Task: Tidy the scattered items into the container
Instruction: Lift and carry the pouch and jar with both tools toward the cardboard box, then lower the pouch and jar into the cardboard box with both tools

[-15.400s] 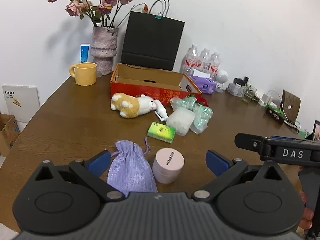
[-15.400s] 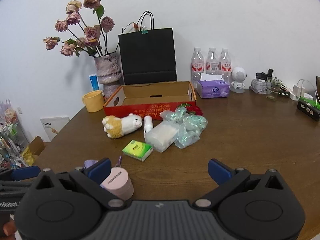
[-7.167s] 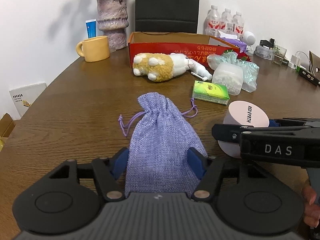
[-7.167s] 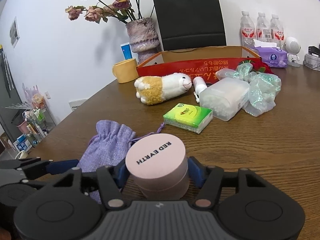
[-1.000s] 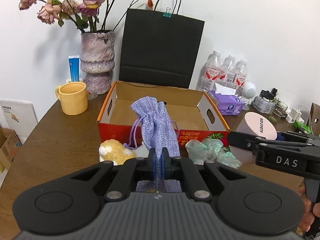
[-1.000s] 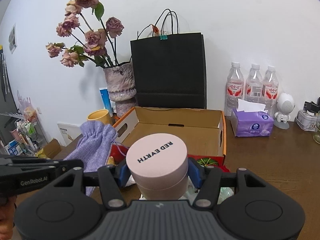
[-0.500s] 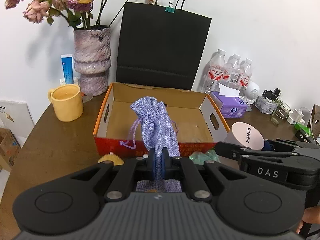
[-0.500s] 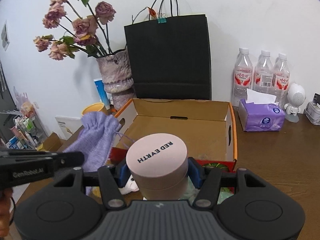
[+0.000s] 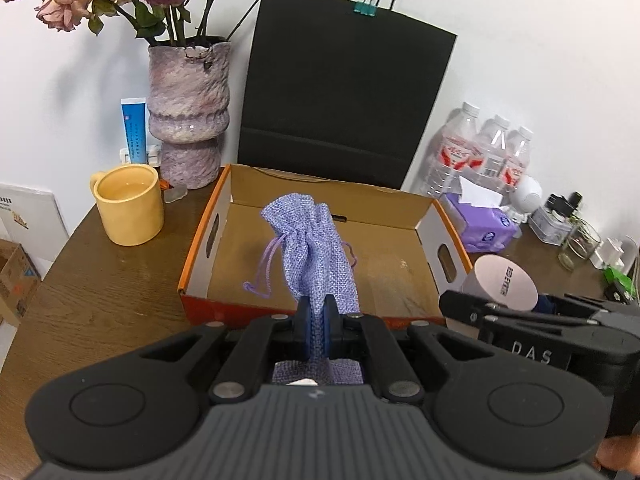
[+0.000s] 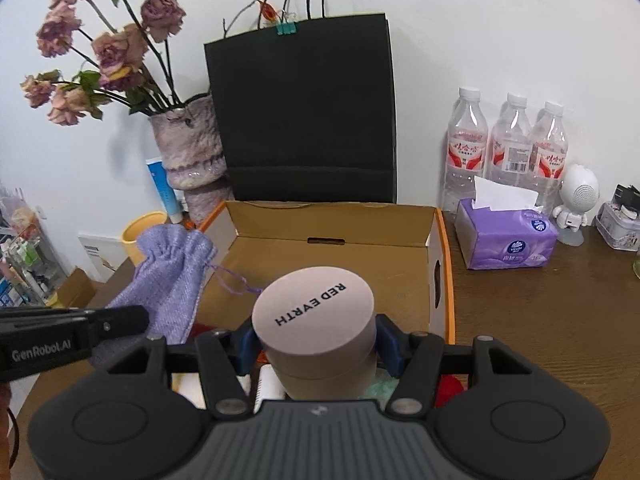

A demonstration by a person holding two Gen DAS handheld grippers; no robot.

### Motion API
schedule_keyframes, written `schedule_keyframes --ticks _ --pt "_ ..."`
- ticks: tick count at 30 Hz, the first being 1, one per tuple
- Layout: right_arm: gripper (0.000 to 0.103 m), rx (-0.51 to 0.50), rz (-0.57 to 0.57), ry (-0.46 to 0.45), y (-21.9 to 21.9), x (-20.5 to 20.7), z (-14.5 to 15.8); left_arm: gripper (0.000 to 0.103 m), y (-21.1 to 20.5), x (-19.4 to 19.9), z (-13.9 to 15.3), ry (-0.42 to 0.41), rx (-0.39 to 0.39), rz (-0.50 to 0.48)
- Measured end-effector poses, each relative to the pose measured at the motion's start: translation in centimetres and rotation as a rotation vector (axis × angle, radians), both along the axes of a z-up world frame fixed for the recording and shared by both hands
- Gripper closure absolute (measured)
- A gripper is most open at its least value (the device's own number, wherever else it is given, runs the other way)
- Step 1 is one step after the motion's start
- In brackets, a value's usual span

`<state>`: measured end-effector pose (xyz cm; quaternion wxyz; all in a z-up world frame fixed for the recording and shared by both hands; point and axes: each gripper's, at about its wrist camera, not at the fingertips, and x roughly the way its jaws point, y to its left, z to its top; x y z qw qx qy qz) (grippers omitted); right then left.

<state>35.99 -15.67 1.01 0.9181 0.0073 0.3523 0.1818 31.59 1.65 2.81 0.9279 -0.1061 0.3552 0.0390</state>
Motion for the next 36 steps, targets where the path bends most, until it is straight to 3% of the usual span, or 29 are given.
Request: schedule_keyframes --ticks 10,18,29,36 --pt "0.046 -0.029 -0.048 0.03 1.0 3.6 0.9 0.097 0.6 3.6 1.7 0.009 0.001 0.055" --pt "0.046 0.017 -0.059 0.029 0.7 4.8 2.3 0.097 1.1 5.8 3.1 0.029 -0.02 0.05" --pt "0.046 0.048 -0.066 0.053 -0.3 7.1 1.7 0.097 1.6 7.8 2.0 0.038 -0.006 0.039" --pt "0.046 -0.006 -0.045 0.081 1.7 9.0 -1.3 0.097 1.7 10.9 -1.1 0.069 0.009 0.028"
